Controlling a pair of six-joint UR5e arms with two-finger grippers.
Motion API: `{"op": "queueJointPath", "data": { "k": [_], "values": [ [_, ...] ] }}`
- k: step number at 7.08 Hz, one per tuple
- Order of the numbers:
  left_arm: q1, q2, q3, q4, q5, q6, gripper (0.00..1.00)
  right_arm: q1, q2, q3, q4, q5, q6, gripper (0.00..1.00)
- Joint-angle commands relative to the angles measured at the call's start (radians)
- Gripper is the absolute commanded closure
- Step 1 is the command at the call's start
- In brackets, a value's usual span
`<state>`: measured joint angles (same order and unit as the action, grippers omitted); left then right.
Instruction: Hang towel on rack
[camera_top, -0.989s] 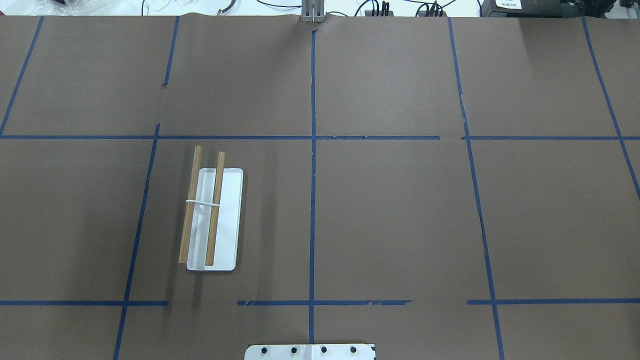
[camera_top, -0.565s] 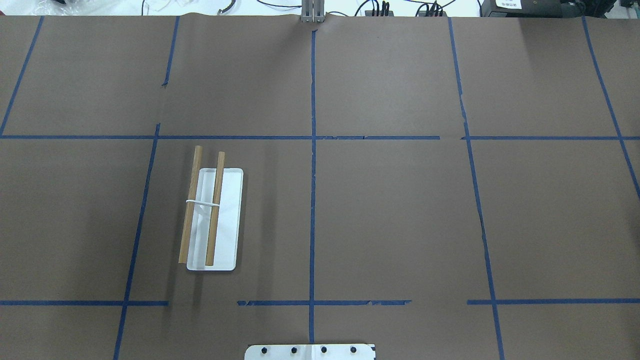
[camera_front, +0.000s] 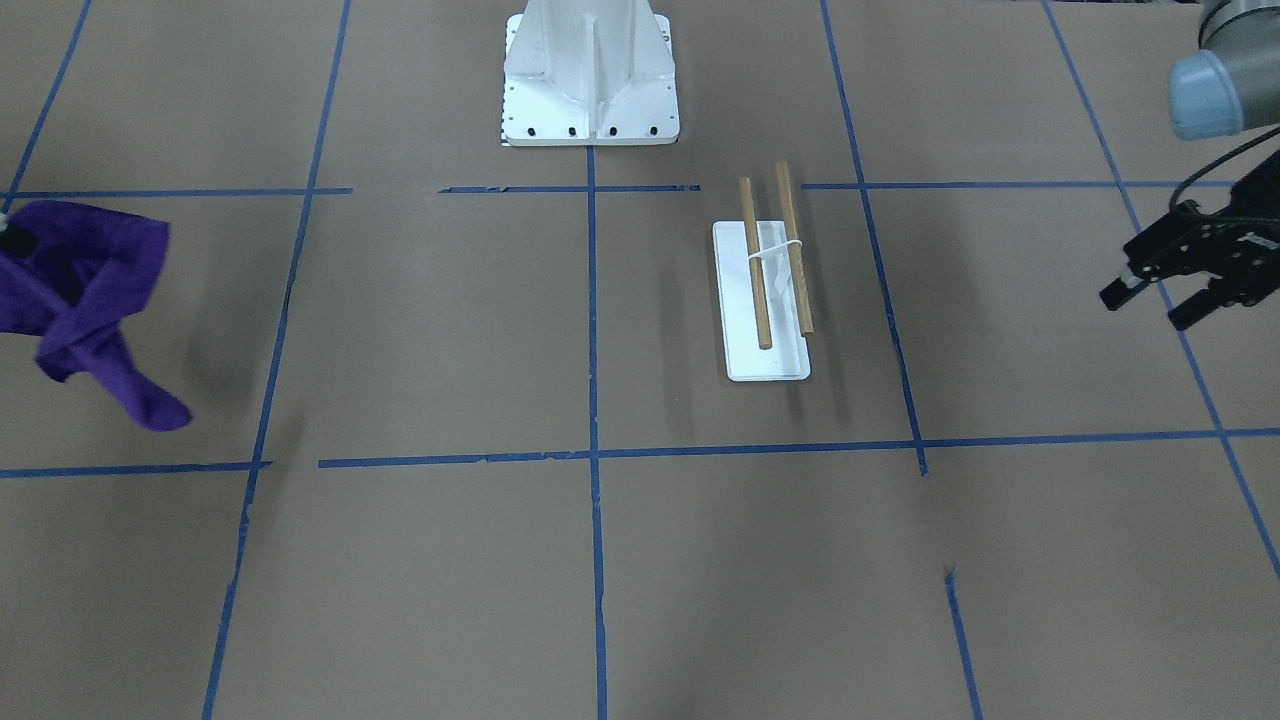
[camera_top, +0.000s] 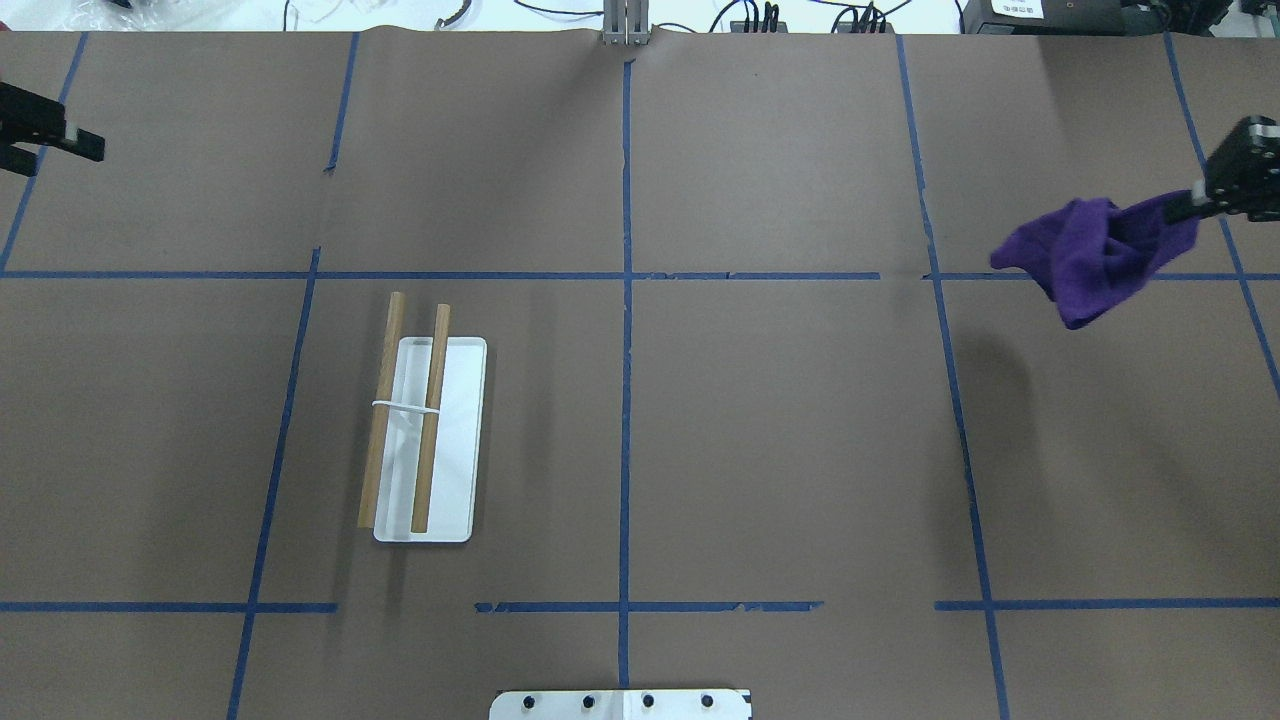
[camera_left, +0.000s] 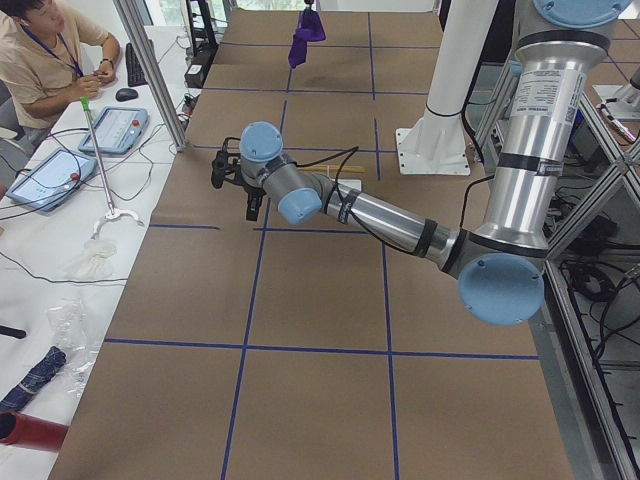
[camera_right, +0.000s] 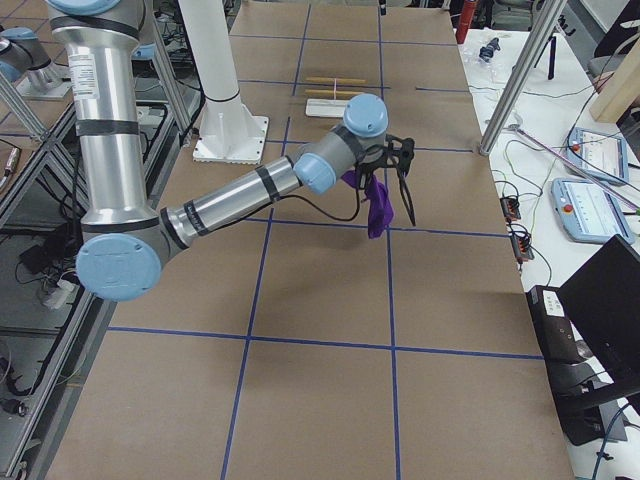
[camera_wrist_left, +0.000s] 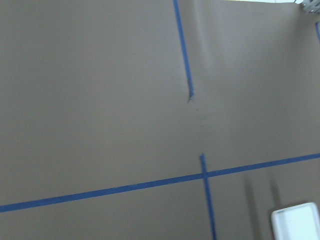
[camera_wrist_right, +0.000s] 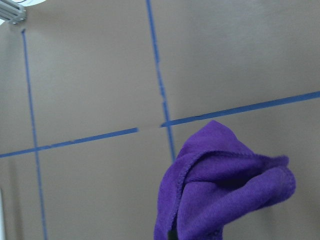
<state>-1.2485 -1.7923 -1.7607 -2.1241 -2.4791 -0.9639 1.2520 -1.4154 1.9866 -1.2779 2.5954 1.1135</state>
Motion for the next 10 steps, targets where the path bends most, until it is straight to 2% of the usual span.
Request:
{"op": "queueJointPath", "data": {
  "k": [1,2,4,5,6,10],
  "values": [
    [0.131,-0.166,0.009,-0.027,-0.003,-0.391,0.00,-0.237,0.282,0.000,-0.001,-0.169,0.451,1.00],
    [0.185,-0.223,0.010,-0.028,0.002,-0.542,0.00,-0.319,0.365,-0.009,-0.003,-0.234,0.561,1.00],
    [0.262,-0.333,0.021,-0.033,0.031,-0.805,0.00,-0.428,0.487,-0.014,-0.081,-0.404,0.710,1.00],
    [0.273,-0.340,0.023,-0.127,0.035,-0.916,0.00,-0.469,0.530,-0.021,-0.099,-0.475,0.792,1.00],
    [0.290,-0.354,0.059,-0.245,0.052,-1.034,0.00,-0.482,0.587,-0.055,-0.098,-0.512,0.895,1.00],
    [0.345,-0.381,0.067,-0.270,0.088,-1.116,0.00,-0.482,0.635,-0.078,-0.098,-0.570,1.034,1.00]
  ]
}}
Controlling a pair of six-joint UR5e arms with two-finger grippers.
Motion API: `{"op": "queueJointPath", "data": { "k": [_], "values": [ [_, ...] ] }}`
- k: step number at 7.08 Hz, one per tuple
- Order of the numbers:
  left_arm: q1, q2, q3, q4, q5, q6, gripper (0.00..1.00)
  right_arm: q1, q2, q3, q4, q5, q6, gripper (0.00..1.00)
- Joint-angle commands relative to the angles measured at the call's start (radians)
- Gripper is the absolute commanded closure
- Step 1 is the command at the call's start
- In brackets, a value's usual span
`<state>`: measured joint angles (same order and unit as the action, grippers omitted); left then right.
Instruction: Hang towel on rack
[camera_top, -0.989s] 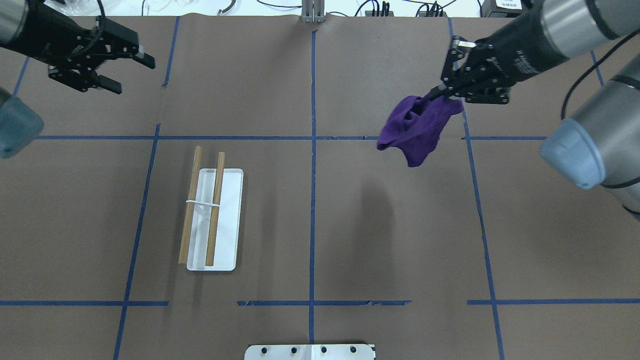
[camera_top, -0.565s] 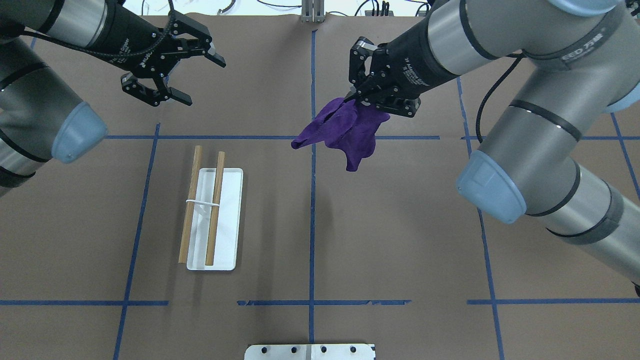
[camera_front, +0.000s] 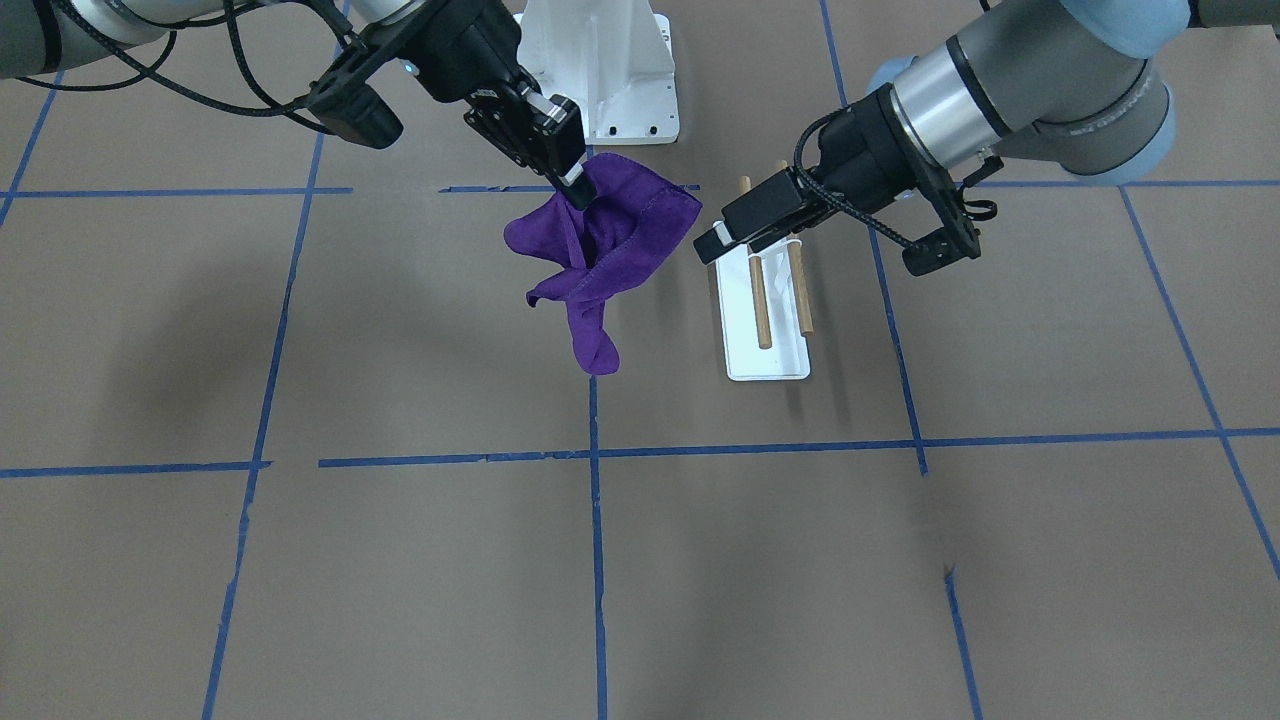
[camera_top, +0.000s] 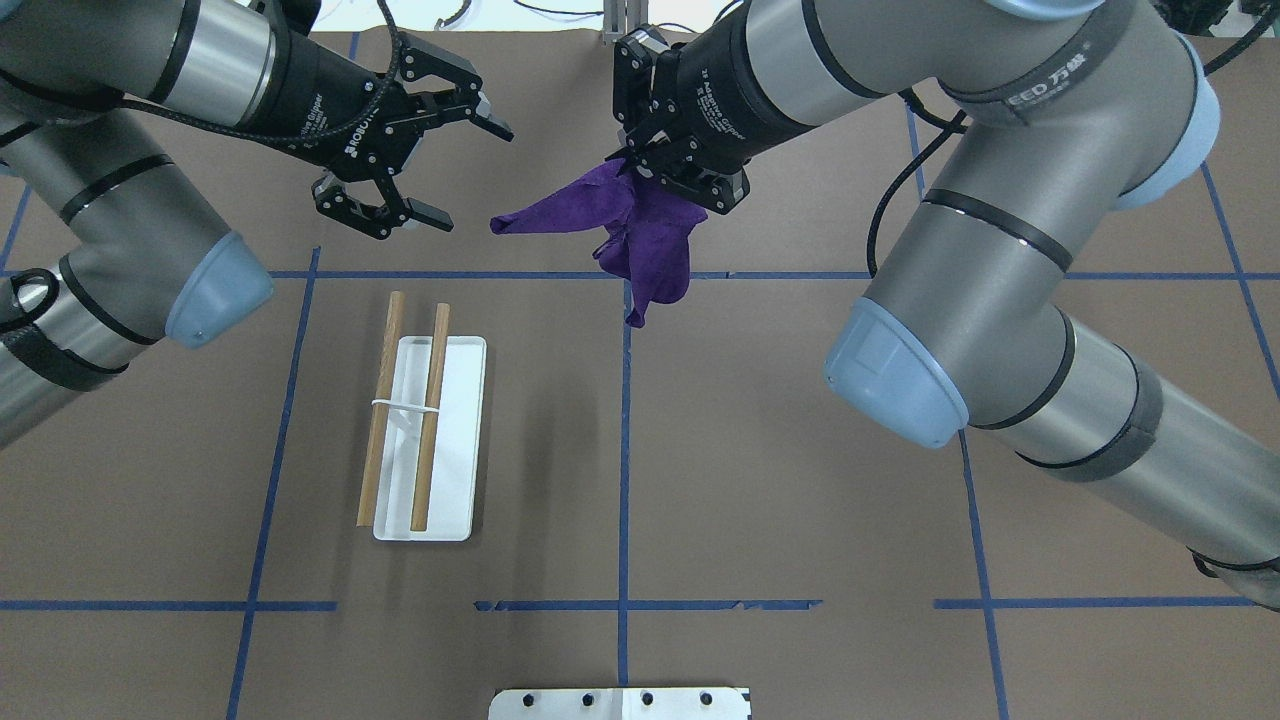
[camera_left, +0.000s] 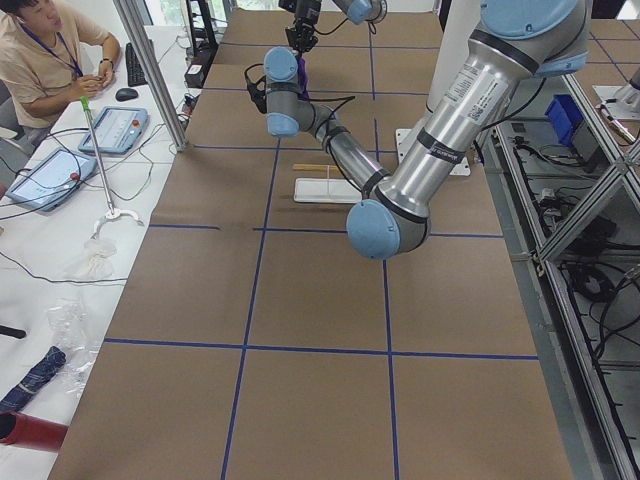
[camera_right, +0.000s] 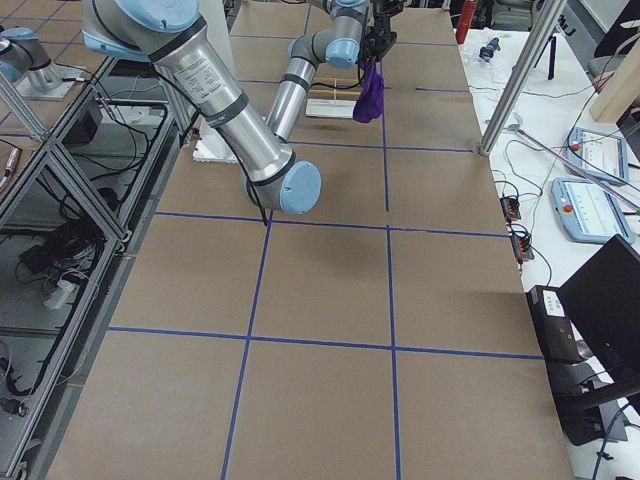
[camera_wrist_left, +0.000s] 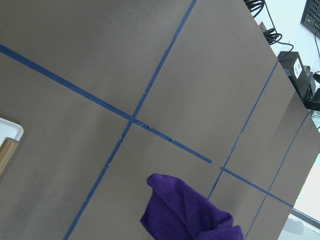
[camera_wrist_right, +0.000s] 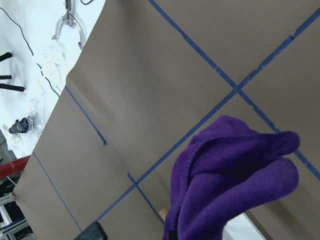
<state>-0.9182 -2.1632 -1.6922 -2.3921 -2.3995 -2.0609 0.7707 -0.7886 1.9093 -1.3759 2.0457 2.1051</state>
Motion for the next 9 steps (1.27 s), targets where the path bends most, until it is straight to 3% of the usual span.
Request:
{"op": "queueJointPath", "data": {
  "k": [1,2,3,4,5,6,8,9],
  "values": [
    [0.028,-0.012,-0.001,-0.002,0.016,-0.036,0.00,-0.001,0.017,-0.004,0.000,-0.047,0.067,1.00],
    [0.030,-0.014,-0.004,-0.002,0.016,-0.039,0.03,-0.004,0.022,-0.004,0.000,-0.067,0.087,1.00],
    [0.030,-0.014,-0.004,-0.002,0.014,-0.047,0.15,-0.004,0.022,-0.004,0.000,-0.071,0.090,1.00],
    [0.030,-0.017,-0.006,-0.004,0.016,-0.065,0.39,-0.011,0.022,-0.004,0.000,-0.073,0.090,1.00],
    [0.030,-0.017,-0.006,-0.010,0.016,-0.071,0.90,-0.014,0.020,-0.001,0.000,-0.073,0.090,1.00],
    [0.030,-0.015,-0.004,-0.051,0.020,-0.071,1.00,-0.028,0.009,0.005,0.001,-0.073,0.087,1.00],
    [0.029,-0.007,-0.004,-0.067,0.049,-0.061,1.00,-0.042,-0.004,0.016,0.006,-0.065,0.075,1.00],
    [0.029,-0.003,-0.003,-0.076,0.051,-0.047,1.00,-0.047,-0.053,0.060,0.009,-0.065,0.069,0.01]
  ]
}}
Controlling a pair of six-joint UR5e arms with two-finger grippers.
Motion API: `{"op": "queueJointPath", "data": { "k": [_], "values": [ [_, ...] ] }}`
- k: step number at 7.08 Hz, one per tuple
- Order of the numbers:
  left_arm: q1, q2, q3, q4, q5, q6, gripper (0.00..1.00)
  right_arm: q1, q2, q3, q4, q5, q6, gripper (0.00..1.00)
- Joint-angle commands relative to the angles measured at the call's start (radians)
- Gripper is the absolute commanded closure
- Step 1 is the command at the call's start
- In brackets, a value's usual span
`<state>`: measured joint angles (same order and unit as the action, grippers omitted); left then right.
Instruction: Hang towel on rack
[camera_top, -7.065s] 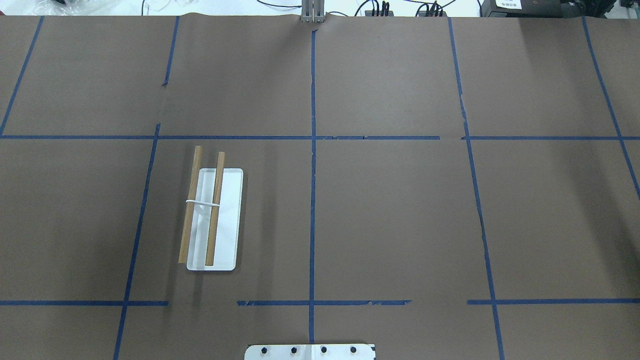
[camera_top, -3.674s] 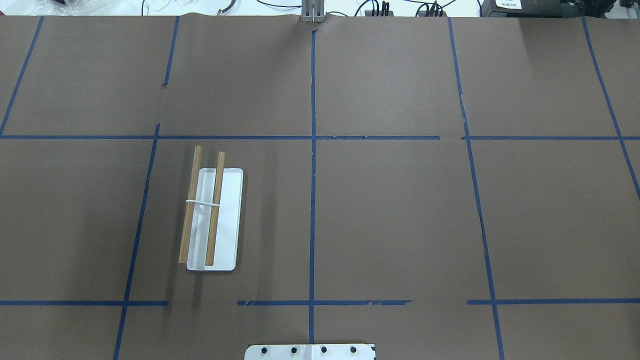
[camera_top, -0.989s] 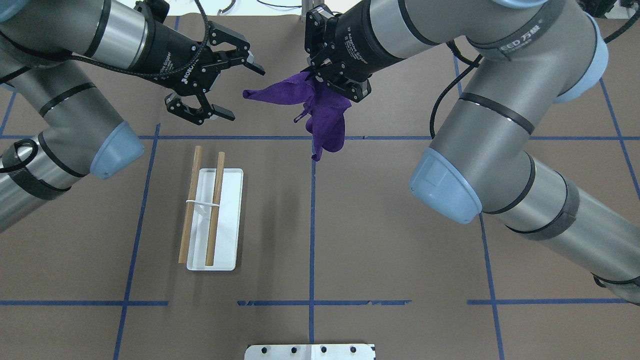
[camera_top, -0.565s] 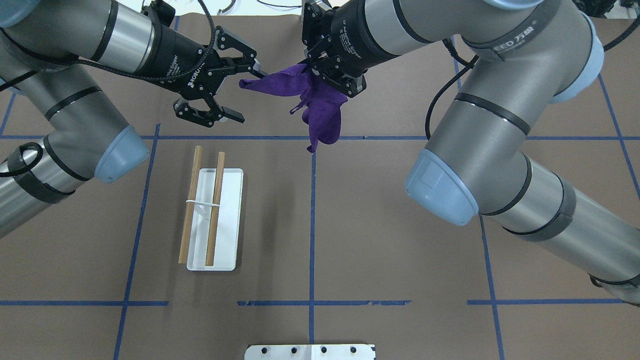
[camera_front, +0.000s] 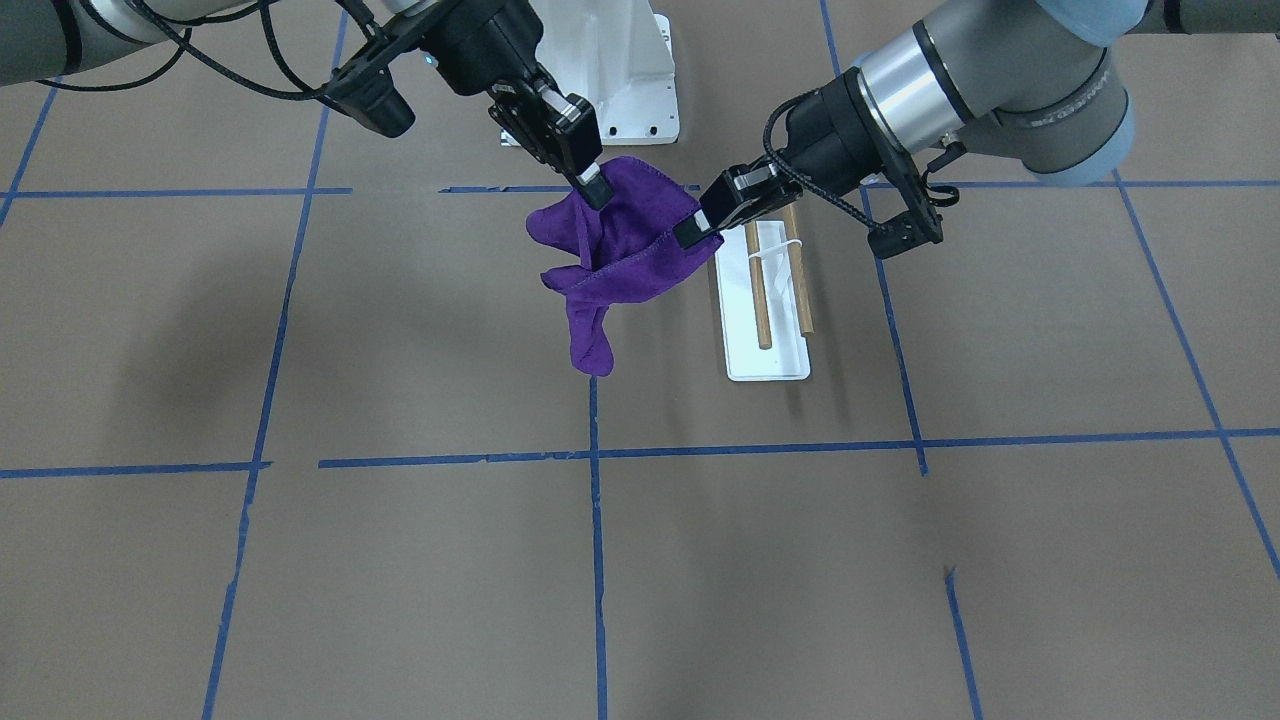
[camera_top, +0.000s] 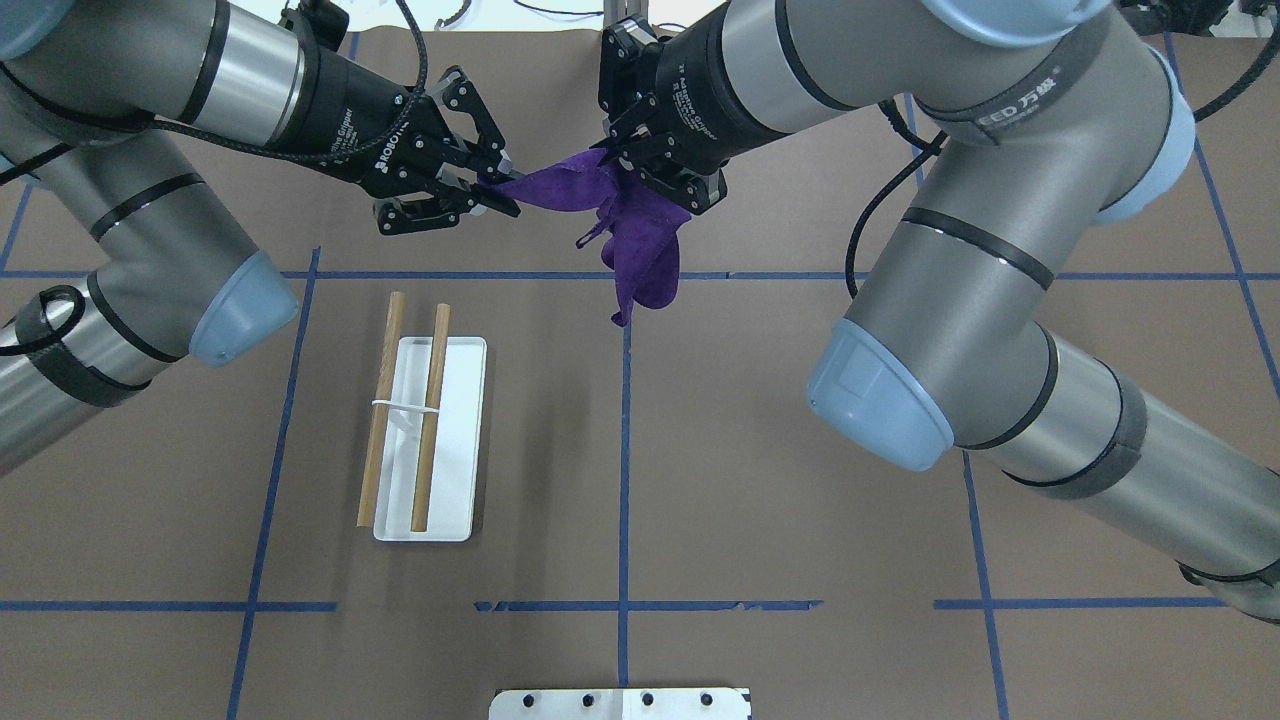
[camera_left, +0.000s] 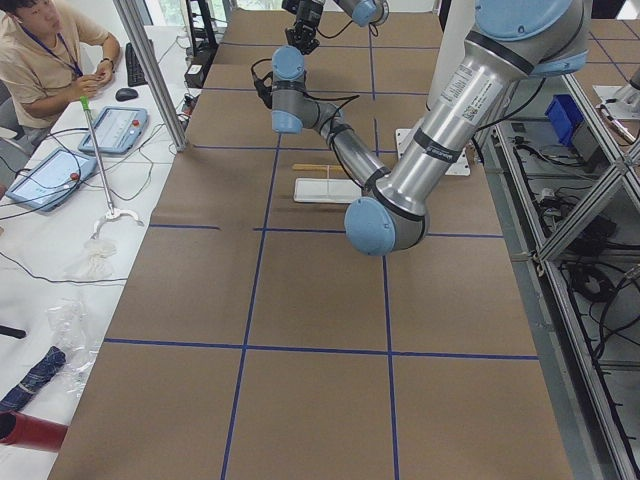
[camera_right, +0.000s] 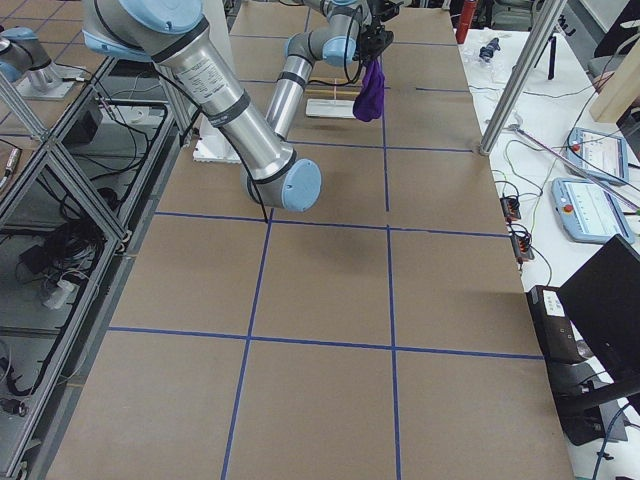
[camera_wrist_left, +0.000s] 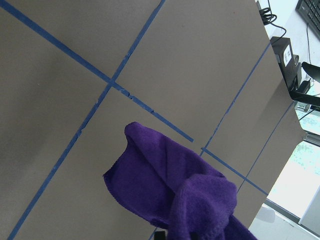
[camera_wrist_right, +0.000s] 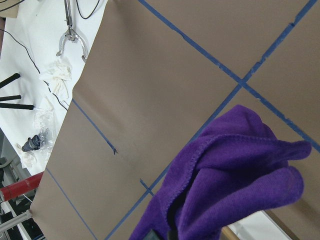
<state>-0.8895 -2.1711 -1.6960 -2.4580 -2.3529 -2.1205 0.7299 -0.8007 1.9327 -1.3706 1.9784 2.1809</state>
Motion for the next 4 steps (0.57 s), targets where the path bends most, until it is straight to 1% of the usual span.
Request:
{"op": "queueJointPath", "data": {
  "k": [1,2,3,4],
  "values": [
    [0.001,0.014,0.001,-0.013,0.007,0.078,1.00,-0.009,-0.092,0.076,0.007,0.005,-0.051,0.00],
    [0.001,0.034,-0.005,-0.013,0.007,0.185,1.00,-0.010,-0.141,0.095,0.008,0.005,-0.097,0.00],
    [0.001,0.060,-0.020,-0.013,0.009,0.245,1.00,-0.012,-0.158,0.097,0.010,0.005,-0.136,0.00],
    [0.013,0.089,-0.049,-0.013,0.009,0.275,1.00,-0.012,-0.157,0.097,0.010,0.005,-0.136,0.00]
  ]
}}
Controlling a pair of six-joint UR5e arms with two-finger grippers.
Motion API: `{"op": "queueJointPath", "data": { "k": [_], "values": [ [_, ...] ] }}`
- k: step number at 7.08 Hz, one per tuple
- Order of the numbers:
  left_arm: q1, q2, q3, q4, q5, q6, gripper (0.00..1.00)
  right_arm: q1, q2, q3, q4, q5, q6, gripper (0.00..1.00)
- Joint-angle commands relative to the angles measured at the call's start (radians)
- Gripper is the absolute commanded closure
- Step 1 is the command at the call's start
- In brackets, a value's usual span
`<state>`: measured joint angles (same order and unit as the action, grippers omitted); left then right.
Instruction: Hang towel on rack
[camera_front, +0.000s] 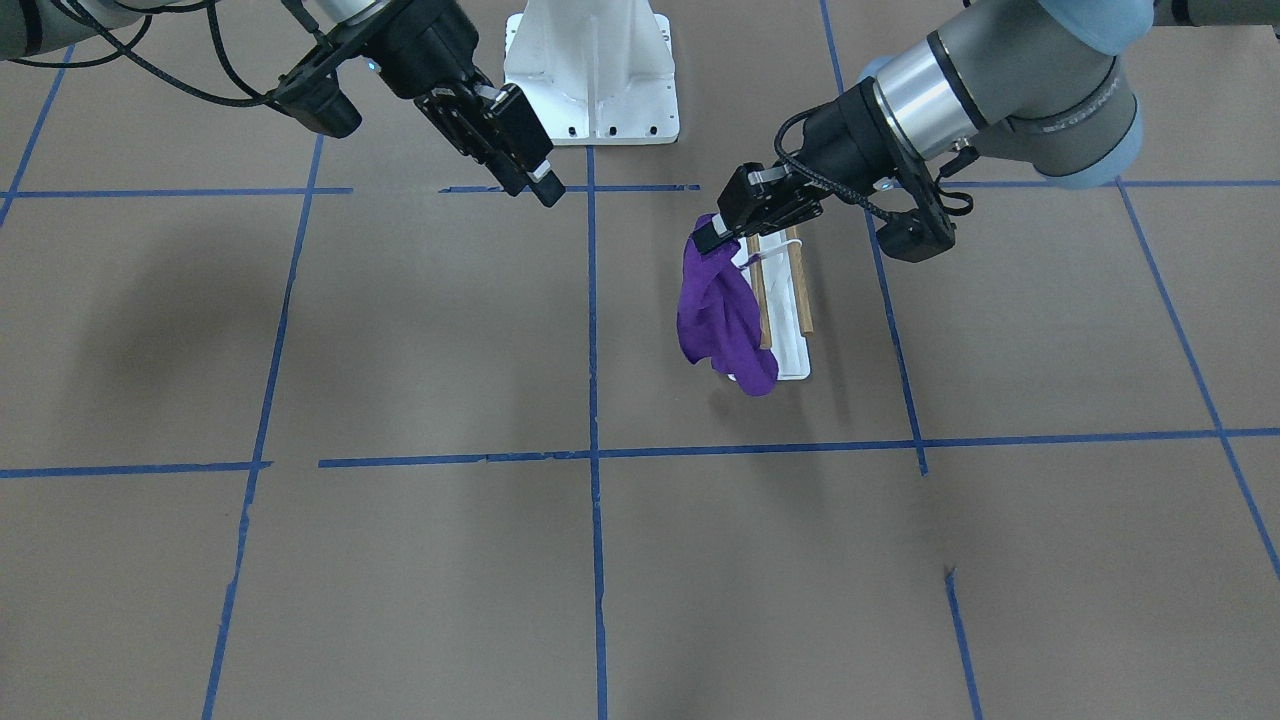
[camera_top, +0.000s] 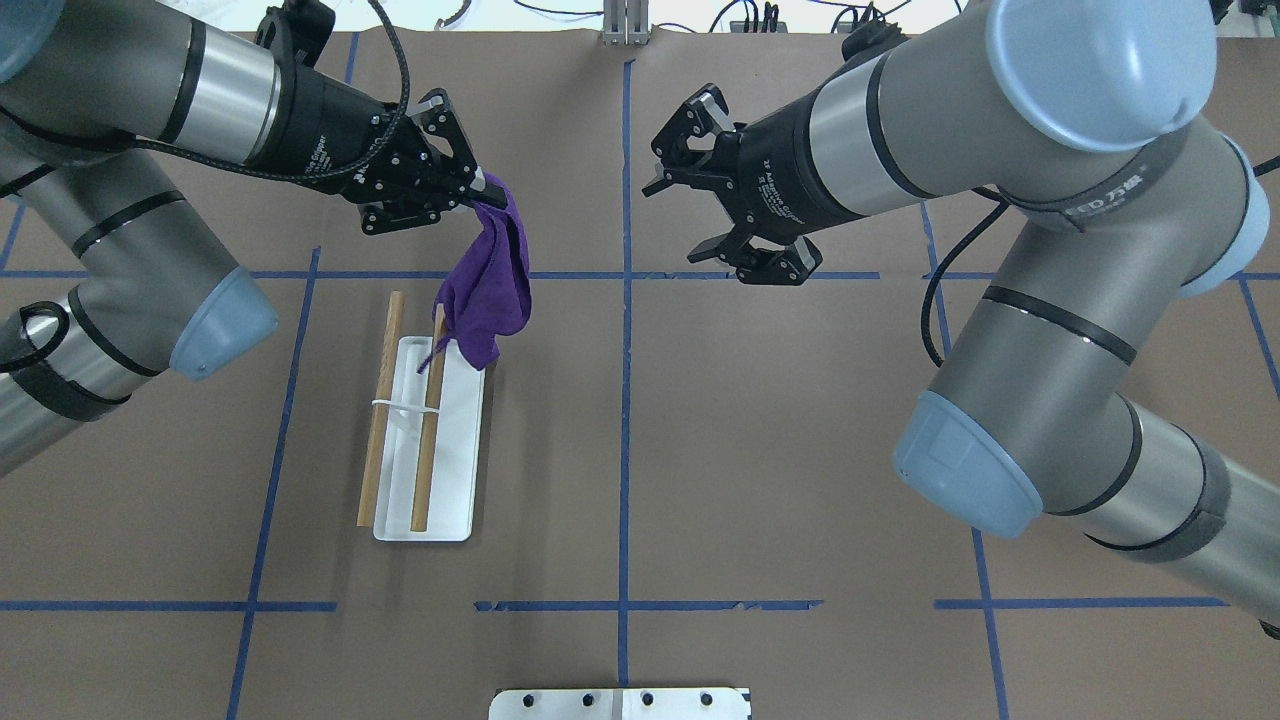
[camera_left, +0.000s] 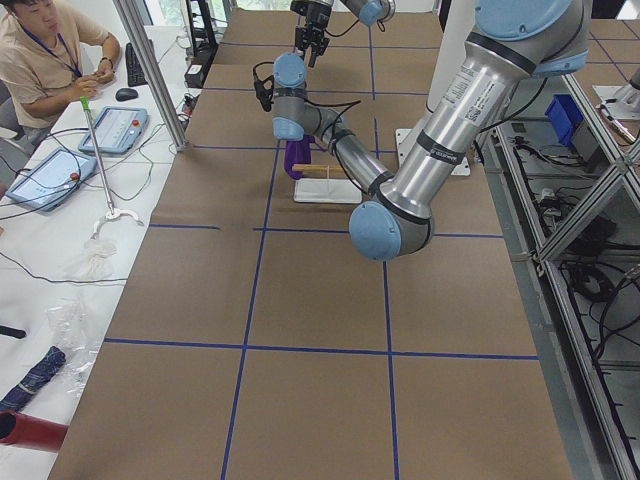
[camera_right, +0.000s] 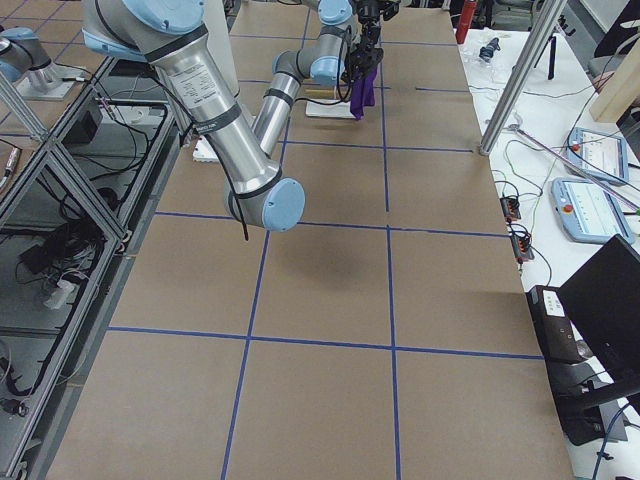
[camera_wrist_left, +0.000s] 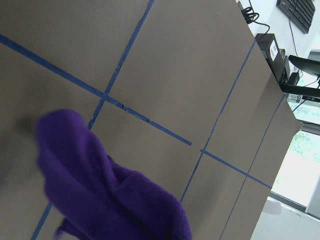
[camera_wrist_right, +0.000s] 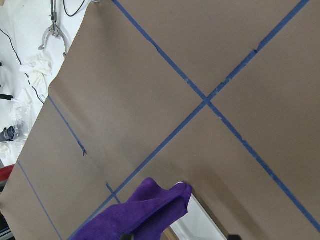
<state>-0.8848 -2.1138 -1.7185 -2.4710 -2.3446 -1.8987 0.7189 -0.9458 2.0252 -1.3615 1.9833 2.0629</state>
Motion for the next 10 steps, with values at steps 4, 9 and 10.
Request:
{"op": "queueJointPath", "data": {
  "k": [4,9,10],
  "values": [
    [0.059,0.206,-0.203,-0.003,-0.002,0.058,1.00,0.014,-0.036,0.004,0.001,-0.001,-0.035,0.00],
    [0.033,0.434,-0.110,-0.141,-0.004,0.220,1.00,0.030,-0.042,0.000,0.001,-0.009,-0.036,0.00],
    [0.030,0.431,-0.051,-0.141,0.026,0.227,1.00,0.043,-0.056,-0.003,0.001,-0.011,-0.064,0.00]
  ]
}}
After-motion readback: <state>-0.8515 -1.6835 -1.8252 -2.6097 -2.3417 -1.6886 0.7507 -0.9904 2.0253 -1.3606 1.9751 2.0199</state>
